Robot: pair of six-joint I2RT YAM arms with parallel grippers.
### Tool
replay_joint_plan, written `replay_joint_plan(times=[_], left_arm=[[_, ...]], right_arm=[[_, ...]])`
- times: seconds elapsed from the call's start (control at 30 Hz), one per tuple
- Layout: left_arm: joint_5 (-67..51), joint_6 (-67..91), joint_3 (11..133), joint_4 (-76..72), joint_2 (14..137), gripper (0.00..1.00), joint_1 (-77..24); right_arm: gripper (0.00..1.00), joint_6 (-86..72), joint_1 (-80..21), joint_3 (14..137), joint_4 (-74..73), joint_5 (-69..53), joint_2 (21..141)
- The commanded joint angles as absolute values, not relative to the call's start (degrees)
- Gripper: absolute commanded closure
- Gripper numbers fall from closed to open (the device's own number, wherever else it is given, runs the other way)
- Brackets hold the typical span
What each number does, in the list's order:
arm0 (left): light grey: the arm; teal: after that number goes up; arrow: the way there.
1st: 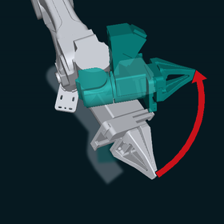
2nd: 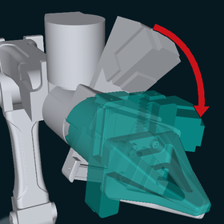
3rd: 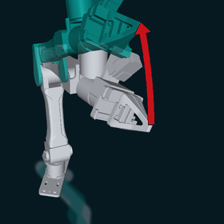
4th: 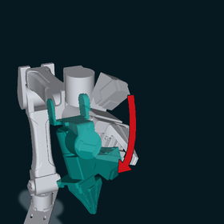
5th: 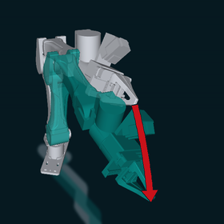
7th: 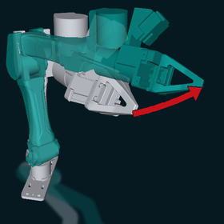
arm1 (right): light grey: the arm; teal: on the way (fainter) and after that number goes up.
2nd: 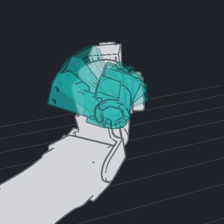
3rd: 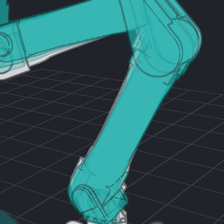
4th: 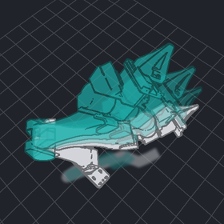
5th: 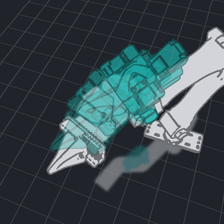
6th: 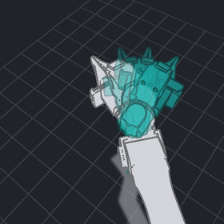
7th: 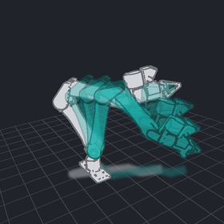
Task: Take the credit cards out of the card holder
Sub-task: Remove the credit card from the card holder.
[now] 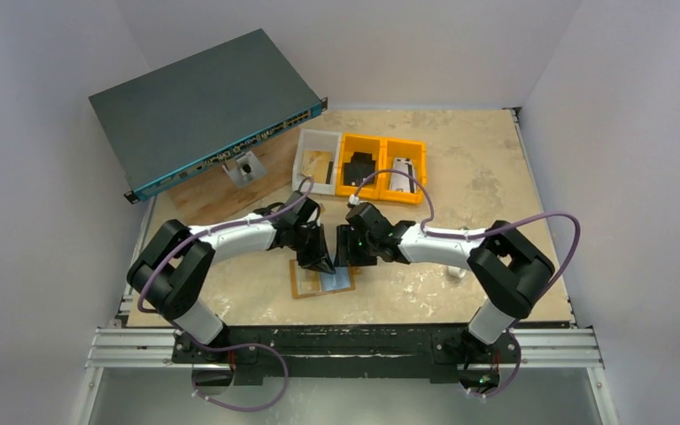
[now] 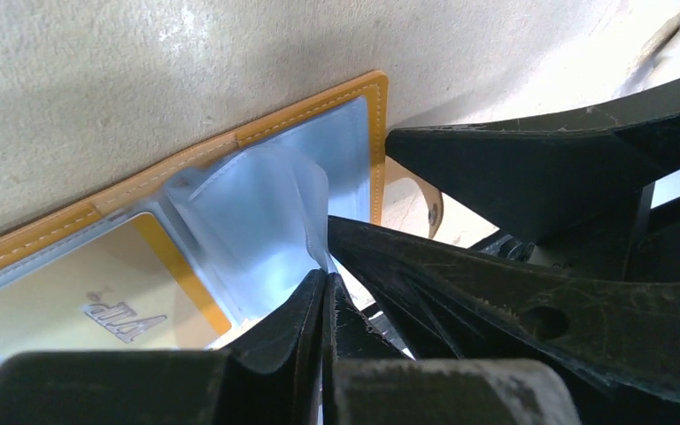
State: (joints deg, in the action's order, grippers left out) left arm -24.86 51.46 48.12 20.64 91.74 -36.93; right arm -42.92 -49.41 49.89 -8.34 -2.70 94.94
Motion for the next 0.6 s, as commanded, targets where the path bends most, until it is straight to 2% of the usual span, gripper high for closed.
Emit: replay_joint_plan(times=[0.0,0.3,0.57], left_arm=[[-24.3,51.4,50.3,19.4,92.5,1.00,-37.6],[-24.3,51.4,51.6,19.4,92.9,1.00,-37.9],[-24.3,51.4,53.8,19.4,94.4,1.00,-38.0]], right_arm=[[0.47,-43.9,-49.1,49.6,-11.1,-1.7,91.6],[0.45,-44.8,-47.3,50.3,-14.8,1.6,82.7],[0.45,-44.7,-47.2,50.4,-15.7,1.5,80.7]])
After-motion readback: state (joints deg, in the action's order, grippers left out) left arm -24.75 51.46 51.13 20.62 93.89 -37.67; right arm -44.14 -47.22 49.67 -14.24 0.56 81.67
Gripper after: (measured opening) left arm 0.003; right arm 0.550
